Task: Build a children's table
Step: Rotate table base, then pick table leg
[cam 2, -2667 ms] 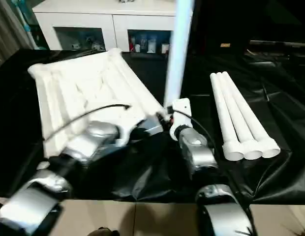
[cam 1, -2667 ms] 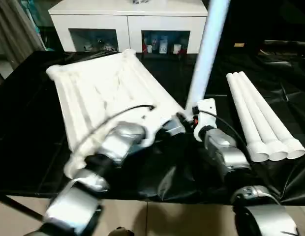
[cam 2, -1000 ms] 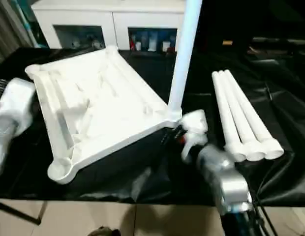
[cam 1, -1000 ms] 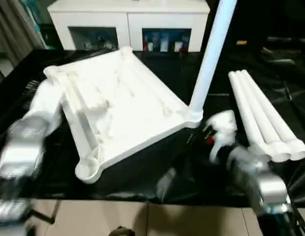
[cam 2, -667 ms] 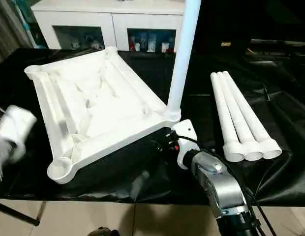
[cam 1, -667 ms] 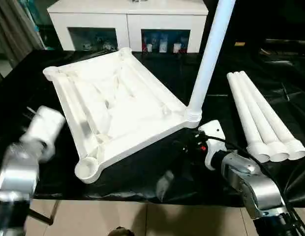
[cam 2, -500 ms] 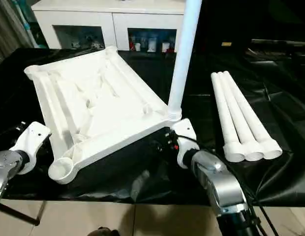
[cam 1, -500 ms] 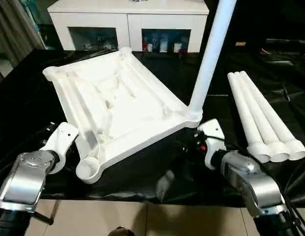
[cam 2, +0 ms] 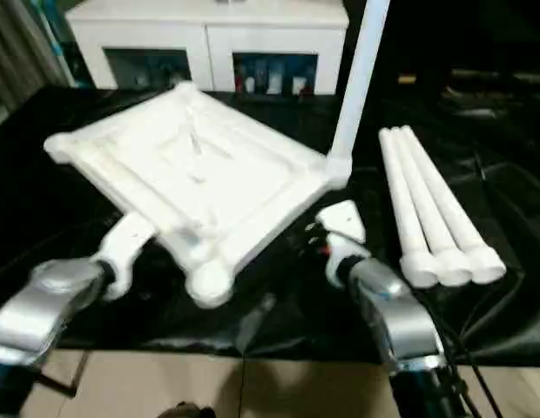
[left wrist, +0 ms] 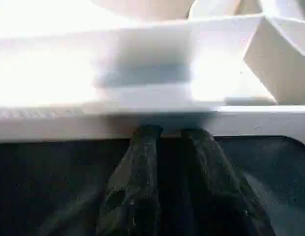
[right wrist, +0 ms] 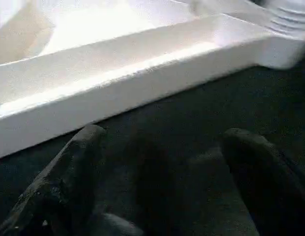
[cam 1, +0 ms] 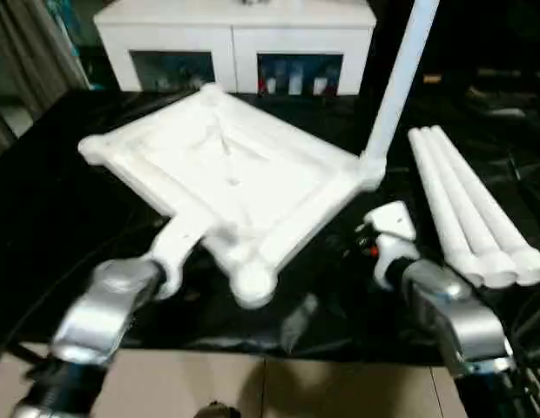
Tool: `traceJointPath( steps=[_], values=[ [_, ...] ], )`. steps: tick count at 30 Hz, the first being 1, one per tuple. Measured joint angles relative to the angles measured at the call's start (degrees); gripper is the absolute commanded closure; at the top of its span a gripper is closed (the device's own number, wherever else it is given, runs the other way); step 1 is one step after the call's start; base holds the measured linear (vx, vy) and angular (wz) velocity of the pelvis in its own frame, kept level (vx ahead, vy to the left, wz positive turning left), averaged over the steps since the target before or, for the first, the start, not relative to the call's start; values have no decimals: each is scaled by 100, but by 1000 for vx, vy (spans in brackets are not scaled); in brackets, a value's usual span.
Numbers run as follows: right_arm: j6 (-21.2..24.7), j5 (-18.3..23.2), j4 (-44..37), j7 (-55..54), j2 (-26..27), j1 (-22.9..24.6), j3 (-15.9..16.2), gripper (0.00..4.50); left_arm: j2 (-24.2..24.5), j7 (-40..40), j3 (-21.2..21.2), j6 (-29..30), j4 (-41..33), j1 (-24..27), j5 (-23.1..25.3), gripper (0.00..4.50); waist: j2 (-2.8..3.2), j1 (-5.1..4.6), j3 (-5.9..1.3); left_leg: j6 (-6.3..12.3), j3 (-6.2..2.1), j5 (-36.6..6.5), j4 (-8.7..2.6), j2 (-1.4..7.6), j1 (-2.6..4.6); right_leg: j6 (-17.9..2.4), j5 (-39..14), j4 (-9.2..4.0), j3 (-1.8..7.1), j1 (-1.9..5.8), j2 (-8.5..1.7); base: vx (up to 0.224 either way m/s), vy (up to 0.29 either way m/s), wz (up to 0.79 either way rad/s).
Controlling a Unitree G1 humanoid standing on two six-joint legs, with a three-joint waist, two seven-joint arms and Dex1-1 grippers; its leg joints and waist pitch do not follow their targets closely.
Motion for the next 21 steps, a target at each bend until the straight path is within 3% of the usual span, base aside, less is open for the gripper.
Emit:
traceJointPath(
  steps=[6, 15, 18, 21],
  values=[
    [874, -21, -340, -336, -88, -234, -367, 52, -665, 504, -167, -805, 1052, -630, 218, 348, 88, -41, -13, 0, -1, 1, 0, -2, 0, 15, 13, 1, 8, -5, 2, 0, 0, 0],
    [1933, -128, -433, -470, -452, -999, -509, 52, -1533, 741, -418, -1898, 2186, -1331, 232, 348, 159, -34, -42, 8, 2, 8, 19, -4, -7, 18, 12, -1, 16, -6, 1, 0, 0, 0],
    [2197, -142, -307, -498, -640, -1312, -686, 35, -1597, 633, -467, -2180, 2201, -1319, 151, 346, 158, -52, -42, 10, 2, 8, 23, -4, -8, 19, 11, -1, 20, -9, 2, 0, 0, 0],
    [2504, -148, 33, -585, -732, -1564, -864, 7, -1418, 230, -468, -2185, 1624, -1132, -49, 344, 155, -72, -41, 10, 5, 8, 22, -1, -8, 20, 10, 2, 20, -14, 3, 0, 0, 0]
  ],
)
